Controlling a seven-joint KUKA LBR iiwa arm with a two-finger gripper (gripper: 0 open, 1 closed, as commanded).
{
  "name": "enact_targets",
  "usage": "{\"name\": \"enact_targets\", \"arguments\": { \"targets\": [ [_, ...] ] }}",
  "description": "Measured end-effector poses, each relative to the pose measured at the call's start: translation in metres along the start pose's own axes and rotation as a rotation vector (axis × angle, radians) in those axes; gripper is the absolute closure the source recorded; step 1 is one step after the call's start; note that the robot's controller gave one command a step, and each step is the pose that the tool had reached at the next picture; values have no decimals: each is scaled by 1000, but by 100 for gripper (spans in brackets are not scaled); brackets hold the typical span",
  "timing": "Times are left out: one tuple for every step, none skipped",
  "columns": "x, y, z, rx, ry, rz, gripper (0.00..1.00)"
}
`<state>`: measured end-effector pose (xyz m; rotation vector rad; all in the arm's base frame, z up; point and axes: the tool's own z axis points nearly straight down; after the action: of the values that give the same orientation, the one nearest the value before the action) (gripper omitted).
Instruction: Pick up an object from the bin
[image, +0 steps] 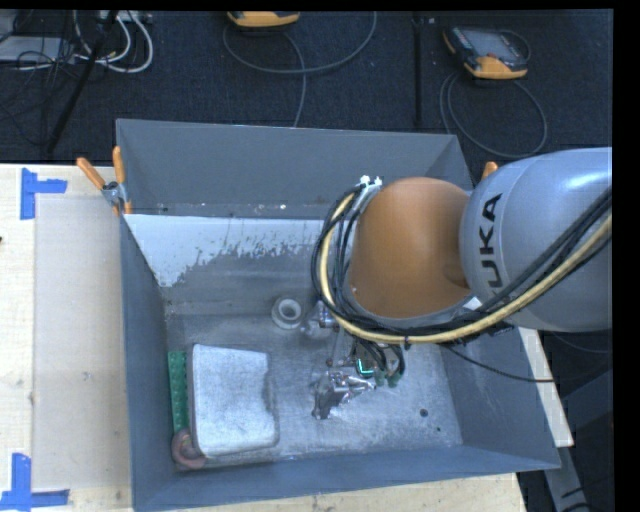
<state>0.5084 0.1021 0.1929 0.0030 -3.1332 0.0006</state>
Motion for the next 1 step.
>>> {"name": "enact_targets", "arguments": {
  "targets": [
    [-18,-72,124,-1,-11,-89,0]
  ]
}}
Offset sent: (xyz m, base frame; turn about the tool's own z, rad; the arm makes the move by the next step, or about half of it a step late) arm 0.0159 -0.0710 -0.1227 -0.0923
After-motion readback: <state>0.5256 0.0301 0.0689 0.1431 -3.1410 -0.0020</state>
